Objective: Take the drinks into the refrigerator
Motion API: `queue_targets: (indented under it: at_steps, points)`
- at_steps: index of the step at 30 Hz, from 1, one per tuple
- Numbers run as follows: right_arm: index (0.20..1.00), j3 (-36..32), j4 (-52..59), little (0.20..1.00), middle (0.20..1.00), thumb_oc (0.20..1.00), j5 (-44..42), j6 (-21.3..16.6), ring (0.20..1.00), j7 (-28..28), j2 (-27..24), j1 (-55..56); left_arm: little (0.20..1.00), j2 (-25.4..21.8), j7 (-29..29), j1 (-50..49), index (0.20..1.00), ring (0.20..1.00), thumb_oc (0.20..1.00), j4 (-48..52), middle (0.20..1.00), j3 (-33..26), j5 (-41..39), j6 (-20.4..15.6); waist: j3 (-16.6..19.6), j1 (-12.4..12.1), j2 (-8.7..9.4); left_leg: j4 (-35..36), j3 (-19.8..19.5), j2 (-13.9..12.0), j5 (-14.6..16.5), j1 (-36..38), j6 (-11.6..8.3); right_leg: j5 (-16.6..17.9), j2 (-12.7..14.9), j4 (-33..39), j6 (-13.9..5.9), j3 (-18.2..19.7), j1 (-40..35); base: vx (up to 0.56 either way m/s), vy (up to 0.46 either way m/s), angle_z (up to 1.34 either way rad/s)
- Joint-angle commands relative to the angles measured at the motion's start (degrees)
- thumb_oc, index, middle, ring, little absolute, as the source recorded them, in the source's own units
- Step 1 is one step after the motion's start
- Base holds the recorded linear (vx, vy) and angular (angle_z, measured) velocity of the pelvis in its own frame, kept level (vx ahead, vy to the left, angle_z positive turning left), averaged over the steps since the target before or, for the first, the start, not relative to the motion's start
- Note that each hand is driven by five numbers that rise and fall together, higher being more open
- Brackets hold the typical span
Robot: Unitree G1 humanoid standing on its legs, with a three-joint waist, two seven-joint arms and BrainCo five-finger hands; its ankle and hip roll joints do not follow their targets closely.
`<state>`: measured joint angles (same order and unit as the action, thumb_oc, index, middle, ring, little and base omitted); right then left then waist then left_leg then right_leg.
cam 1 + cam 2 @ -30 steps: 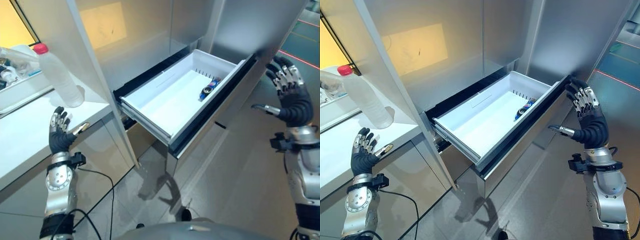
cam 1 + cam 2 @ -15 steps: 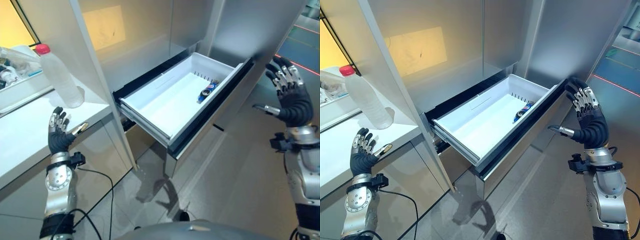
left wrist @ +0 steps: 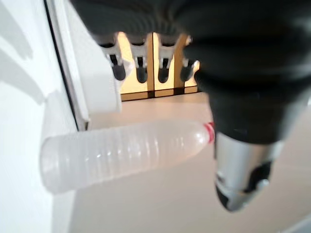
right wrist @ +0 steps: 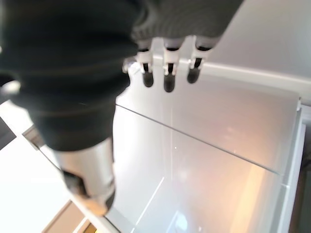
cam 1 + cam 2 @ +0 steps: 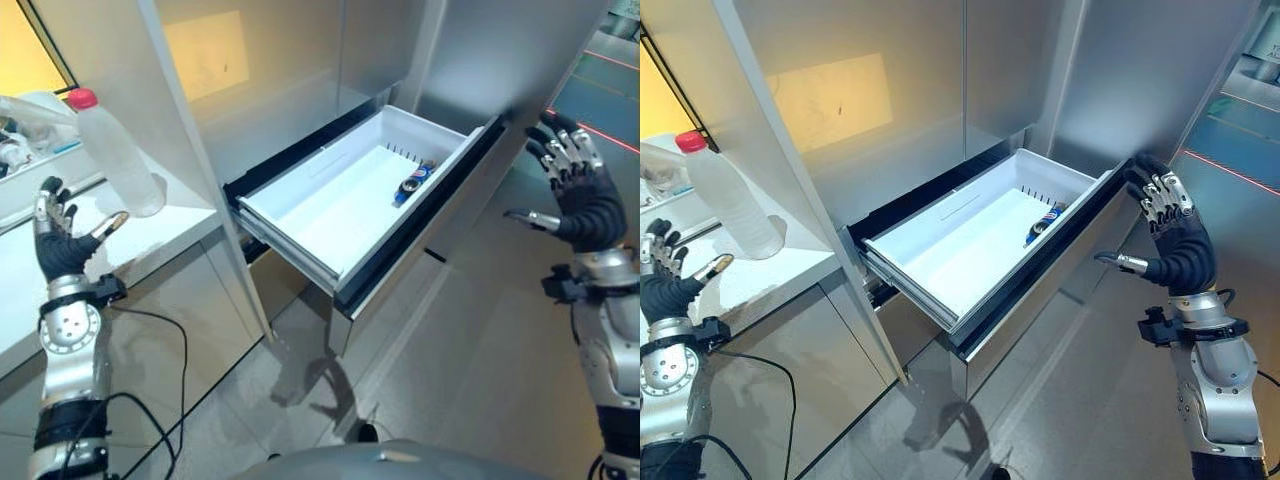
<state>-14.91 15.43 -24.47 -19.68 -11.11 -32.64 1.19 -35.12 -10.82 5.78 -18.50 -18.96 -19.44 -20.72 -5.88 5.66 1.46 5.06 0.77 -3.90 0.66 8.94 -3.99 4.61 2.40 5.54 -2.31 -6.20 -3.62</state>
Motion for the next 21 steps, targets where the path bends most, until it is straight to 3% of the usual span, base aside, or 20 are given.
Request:
queue_targets:
  at_steps: [1, 14, 21]
  points:
    - [1.0, -0.3, 1.4, 1.0, 1.0, 1.0, -3.4, -1.2, 1.0, 0.0, -2.6, -5.2, 1.0, -6.8, -0.4, 7.3, 1.0, 1.0, 1.0, -4.3, 1.0, 0.9, -0.6, -0.6, 0.0, 1.4, 1.31, -2.9, -0.6, 2.3, 5.6, 0.4, 2.81, -10.9, -0.9, -6.7, -0.71, -1.8, -2.6, 0.0, 0.0, 0.0]
    - [1.0, 1.8, 2.8, 1.0, 1.0, 1.0, -5.4, -0.4, 1.0, -0.6, -4.9, -9.2, 1.0, -8.8, 5.3, 13.4, 1.0, 1.0, 1.0, -5.5, 1.0, 7.4, -6.7, 1.6, -4.6, 1.9, 1.38, -4.3, -0.7, 1.9, 5.5, -2.8, 2.88, -11.8, -1.3, -10.4, -0.73, -1.4, 2.4, -0.02, 0.003, -0.02]
    - [1.0, 1.5, 4.4, 1.0, 1.0, 1.0, -5.2, -0.9, 1.0, -0.5, -4.9, -11.6, 1.0, -6.5, 6.5, 13.4, 1.0, 1.0, 1.0, -5.8, 1.0, 8.3, -9.2, 1.8, -7.3, 2.2, 0.97, -6.2, -0.7, 1.7, 5.1, -6.3, 3.17, -12.1, -1.4, -13.9, -0.64, -0.8, 7.2, -0.05, 0.0, -0.02]
